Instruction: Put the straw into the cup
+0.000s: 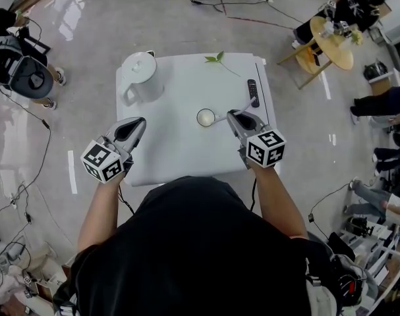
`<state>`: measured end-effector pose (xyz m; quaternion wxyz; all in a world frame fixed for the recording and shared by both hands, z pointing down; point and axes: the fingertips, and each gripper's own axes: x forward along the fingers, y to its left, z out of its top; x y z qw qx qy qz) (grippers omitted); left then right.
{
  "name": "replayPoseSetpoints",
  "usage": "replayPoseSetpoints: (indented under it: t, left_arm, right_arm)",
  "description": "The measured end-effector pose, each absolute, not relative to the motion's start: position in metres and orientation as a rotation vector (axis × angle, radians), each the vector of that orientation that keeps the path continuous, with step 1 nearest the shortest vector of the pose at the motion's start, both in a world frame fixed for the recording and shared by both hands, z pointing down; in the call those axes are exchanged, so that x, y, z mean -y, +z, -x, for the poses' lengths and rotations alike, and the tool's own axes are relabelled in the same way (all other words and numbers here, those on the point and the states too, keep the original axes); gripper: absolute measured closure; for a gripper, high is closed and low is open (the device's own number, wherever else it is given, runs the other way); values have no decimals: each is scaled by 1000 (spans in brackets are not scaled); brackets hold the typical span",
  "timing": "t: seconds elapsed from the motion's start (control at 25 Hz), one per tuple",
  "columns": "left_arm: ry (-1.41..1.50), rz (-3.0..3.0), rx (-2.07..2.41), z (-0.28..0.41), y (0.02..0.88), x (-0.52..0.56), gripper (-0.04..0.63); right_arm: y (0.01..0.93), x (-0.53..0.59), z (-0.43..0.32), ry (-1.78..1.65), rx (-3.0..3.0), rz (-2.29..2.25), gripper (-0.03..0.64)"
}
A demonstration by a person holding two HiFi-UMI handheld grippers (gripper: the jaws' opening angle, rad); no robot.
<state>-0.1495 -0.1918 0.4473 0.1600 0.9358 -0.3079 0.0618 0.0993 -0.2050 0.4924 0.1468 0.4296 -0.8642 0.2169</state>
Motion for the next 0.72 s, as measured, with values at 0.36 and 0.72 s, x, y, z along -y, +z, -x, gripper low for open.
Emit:
replayPoseSetpoints:
  t: [0.36, 0.72]
  left_arm:
    - [188, -2647, 879, 145, 462, 209, 595]
    - [204, -2628, 882, 142, 469, 220, 595]
  right_arm:
    - [511, 221, -101, 650, 2461, -1200, 557]
    - [532, 229, -104, 691, 2433, -1178, 557]
